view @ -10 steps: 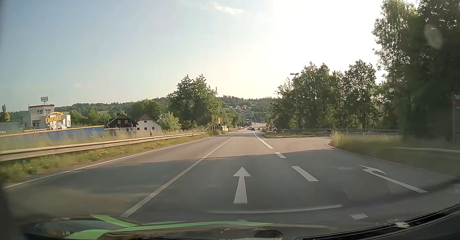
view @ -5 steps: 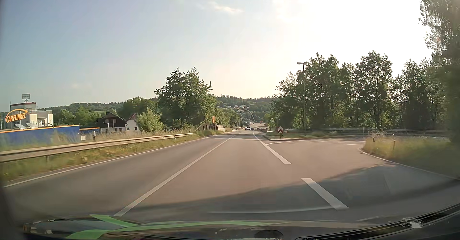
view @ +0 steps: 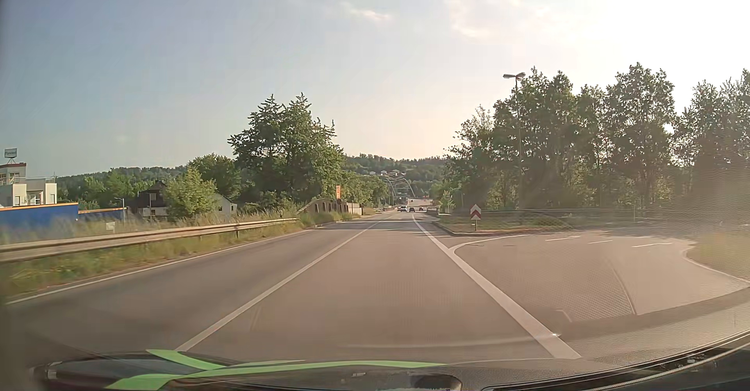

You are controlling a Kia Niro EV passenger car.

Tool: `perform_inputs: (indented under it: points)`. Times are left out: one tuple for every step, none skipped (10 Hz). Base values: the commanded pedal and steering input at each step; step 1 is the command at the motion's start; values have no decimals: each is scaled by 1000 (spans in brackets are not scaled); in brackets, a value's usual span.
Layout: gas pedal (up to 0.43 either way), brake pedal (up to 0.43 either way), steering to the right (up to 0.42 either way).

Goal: Follow the waypoints while adhering to traffic rules and regulations

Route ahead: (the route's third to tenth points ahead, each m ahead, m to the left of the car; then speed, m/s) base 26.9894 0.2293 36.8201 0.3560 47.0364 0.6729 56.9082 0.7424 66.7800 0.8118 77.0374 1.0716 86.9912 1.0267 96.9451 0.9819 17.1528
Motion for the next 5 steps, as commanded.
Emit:
perform_inputs:
  points:
    - [87,0,-2]
    - [87,0,-3]
    - [98,0,-3]
    - [98,0,-3]
    - [110,0,-3]
